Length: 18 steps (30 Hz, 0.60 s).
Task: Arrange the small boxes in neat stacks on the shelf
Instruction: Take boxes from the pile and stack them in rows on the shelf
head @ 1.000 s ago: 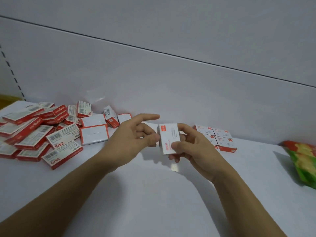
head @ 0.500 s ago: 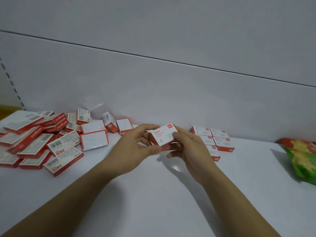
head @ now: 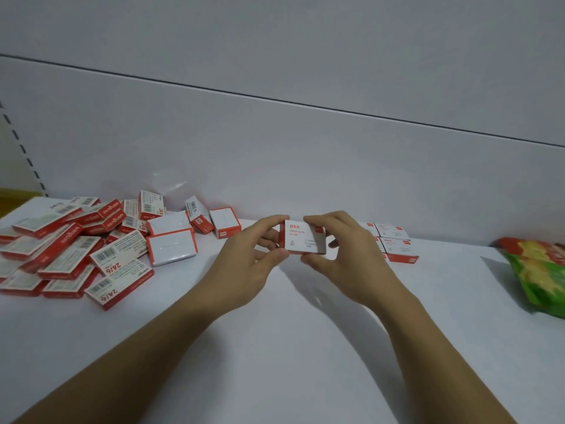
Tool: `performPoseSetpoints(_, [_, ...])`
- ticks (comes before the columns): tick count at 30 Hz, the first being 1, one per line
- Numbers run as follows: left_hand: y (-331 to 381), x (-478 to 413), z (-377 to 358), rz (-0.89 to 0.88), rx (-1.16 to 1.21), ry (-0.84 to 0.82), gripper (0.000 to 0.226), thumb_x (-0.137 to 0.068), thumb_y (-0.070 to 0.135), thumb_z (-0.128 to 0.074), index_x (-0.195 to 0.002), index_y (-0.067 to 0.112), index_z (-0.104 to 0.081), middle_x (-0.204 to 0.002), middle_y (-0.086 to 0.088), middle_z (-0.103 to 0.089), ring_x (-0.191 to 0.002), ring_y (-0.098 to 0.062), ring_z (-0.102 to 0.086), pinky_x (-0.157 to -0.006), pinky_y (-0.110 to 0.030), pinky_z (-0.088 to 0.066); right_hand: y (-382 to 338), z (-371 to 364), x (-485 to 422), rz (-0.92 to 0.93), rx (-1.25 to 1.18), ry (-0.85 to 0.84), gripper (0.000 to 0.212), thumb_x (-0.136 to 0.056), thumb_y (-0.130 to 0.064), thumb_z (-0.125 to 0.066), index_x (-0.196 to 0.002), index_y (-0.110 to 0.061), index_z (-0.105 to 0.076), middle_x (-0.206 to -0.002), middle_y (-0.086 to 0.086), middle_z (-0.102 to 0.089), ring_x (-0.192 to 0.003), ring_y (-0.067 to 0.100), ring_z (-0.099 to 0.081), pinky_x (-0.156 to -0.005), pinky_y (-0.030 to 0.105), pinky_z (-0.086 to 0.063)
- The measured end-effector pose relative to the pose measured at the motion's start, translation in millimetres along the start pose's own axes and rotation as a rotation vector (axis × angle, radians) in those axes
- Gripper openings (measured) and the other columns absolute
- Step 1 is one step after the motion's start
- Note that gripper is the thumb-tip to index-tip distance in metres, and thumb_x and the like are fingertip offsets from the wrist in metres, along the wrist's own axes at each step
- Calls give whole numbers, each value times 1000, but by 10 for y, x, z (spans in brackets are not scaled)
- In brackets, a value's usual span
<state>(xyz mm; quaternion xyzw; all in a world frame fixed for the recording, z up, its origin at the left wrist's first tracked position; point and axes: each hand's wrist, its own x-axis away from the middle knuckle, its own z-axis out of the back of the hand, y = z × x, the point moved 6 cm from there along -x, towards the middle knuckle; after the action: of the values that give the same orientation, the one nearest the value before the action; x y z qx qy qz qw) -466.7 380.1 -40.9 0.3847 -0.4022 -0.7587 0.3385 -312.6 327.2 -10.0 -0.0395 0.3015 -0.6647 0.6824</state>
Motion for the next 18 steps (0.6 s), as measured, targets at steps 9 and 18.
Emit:
performPoseSetpoints(9, [-37,39,-339,-73,-615,-185,70,-90,54,-51,-149,35,-19,-143,11,-42,-131,-12,-34,-108,-30,-30,557,577,-144,-217,337,-86,51,-77,-14,-76,-123,-27,-58,-116,-6,-52,-95,13,-47,-77,26,-40])
performPoseSetpoints(18, [-81,81,-589,-202,-773,-239,76,-83,68,-24,-147,29,-30,-143,7,-45,-133,-14,-35,-109,-29,-24,1481,791,355,-529,288,-65,53,-75,-7,-74,-122,-27,-61,-119,0,-59,-102,23,-57,-79,29,-43])
